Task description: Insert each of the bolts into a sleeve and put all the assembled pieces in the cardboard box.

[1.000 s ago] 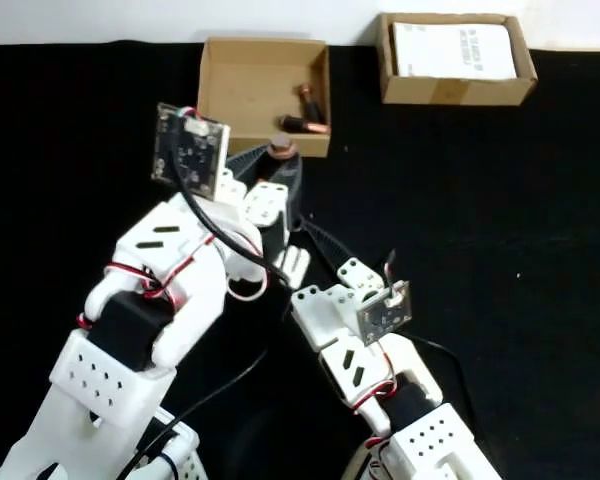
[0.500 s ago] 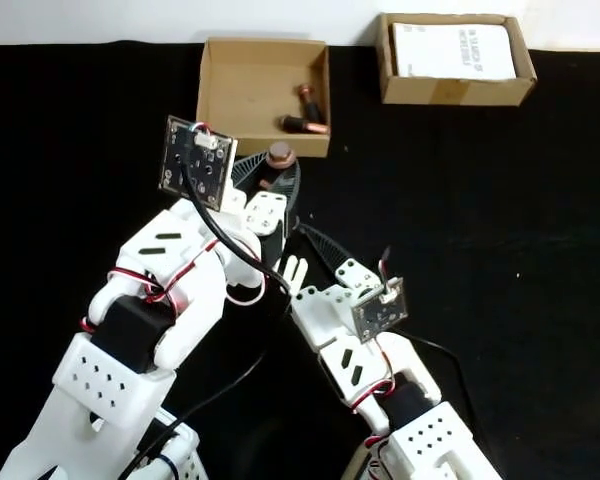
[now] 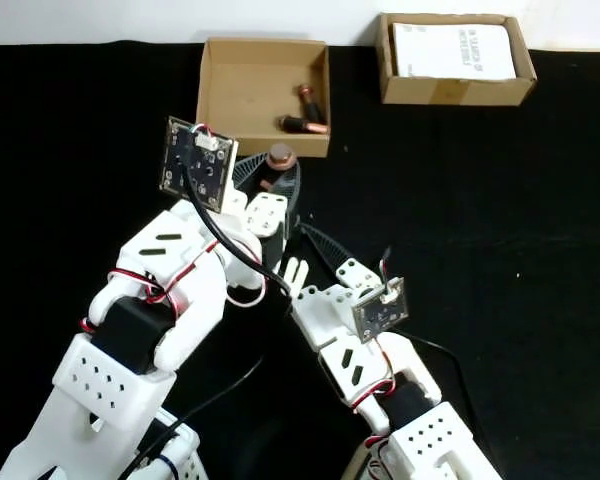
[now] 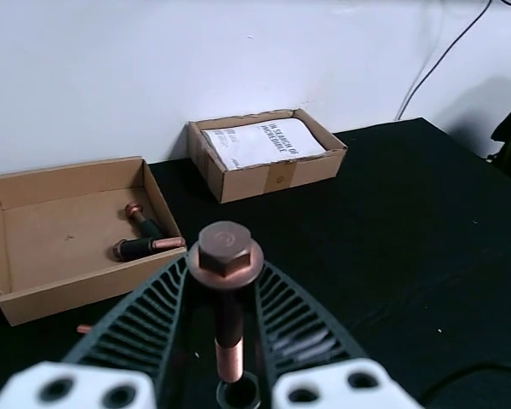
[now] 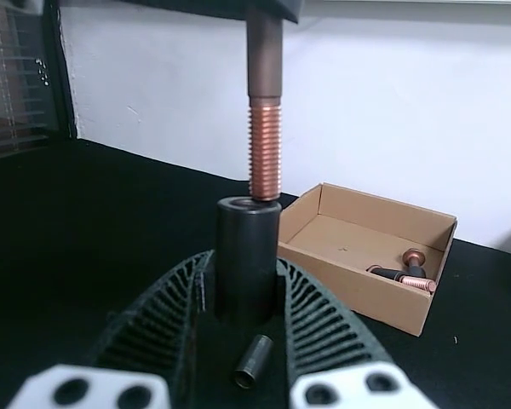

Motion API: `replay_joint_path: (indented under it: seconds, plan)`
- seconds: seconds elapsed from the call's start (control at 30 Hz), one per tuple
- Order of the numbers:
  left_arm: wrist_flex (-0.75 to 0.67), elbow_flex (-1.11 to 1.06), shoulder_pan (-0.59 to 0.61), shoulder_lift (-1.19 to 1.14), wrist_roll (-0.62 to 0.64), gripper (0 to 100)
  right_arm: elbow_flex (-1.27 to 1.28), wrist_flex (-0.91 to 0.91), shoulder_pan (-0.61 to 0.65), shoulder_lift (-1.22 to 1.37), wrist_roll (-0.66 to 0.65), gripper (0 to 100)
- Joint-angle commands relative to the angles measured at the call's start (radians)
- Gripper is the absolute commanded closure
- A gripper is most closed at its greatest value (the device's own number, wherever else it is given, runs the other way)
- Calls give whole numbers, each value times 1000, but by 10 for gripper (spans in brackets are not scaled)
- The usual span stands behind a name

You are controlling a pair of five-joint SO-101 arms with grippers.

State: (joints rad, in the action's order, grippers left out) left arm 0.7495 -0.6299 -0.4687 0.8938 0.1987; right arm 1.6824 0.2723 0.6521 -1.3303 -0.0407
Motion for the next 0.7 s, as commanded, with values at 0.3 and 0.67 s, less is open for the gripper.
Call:
replay_joint_path:
  seconds: [0.3, 0.67]
  plan:
    - [101, 84, -31, -12, -5, 991, 127, 2, -1, -25, -8, 992]
    - [100, 76, -30, -15, -71, 991, 127, 2, -1, -25, -8, 992]
